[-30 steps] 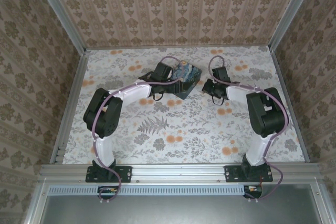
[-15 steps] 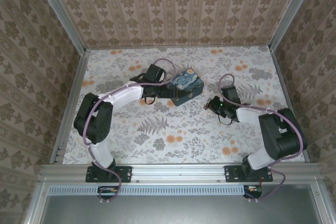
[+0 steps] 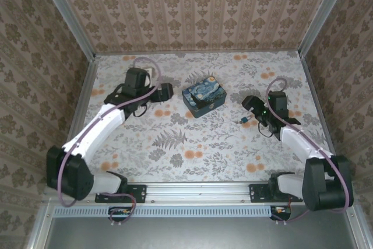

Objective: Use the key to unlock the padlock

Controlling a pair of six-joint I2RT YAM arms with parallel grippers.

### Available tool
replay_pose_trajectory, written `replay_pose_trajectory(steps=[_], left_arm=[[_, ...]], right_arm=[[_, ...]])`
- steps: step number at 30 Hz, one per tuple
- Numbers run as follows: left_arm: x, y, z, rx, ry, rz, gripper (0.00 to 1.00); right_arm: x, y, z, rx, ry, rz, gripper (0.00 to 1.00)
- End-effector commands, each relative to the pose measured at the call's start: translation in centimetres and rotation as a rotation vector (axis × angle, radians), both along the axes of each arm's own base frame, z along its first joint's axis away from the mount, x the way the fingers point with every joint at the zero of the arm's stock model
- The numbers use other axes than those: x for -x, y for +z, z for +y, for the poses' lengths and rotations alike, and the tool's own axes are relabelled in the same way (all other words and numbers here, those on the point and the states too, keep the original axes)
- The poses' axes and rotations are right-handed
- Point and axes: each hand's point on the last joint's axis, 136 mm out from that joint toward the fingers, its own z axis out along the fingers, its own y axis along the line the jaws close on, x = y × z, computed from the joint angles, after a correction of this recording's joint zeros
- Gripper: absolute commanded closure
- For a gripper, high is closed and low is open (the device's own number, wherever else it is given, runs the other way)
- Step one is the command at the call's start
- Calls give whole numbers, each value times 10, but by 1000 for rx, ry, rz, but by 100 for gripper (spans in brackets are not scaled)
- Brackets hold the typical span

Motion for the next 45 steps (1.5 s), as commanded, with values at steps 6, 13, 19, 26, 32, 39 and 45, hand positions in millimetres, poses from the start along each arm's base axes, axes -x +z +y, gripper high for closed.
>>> replay_pose_trajectory(steps=[6, 13, 19, 26, 32, 39, 45], left_arm=[[6, 25, 129, -215, 357, -214, 0], [10, 40, 183, -370, 519, -472, 0], [3, 1, 201, -514, 523, -460, 0], [-16, -67, 203, -519, 511, -436, 0], [-35, -98, 192, -509, 438, -499, 0], [-49, -117, 183, -454, 340, -439, 0], [-48, -118, 183, -444, 339, -429, 0]], right_arm=[[-12, 65, -39, 157, -81, -102, 1], [-20, 76, -89, 375, -273, -146, 0], [-38, 60, -104, 503, -307, -253, 0], [-43, 35, -121, 679, -287, -202, 0], [-46, 28, -117, 752, -208, -191, 1], [-44, 0, -103, 740, -149, -268, 0], [-55, -12, -49, 813, 84, -410, 0]])
